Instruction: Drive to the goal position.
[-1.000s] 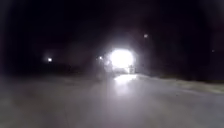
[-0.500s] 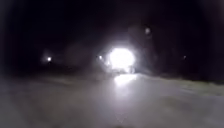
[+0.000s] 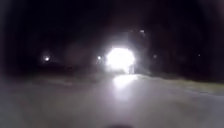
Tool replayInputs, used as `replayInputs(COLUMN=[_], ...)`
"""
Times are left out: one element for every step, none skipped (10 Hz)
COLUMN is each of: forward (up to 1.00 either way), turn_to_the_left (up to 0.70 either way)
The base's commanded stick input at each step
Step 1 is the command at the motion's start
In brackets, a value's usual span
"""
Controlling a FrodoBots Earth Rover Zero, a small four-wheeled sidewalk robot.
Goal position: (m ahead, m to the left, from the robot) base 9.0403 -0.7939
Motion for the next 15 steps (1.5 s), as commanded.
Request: replayInputs(forward=[1.0,1.0,1.0,1.0,1.0,1.0,1.0,1.0,1.0,1.0,1.0,1.0,1.0,1.0,1.0], turn_to_the_left=[0.03,0.03,0.03,0.03,0.03,0.02,0.0,0.0,0.0,0.0,0.0,0.0,0.0,0.0,0.0])
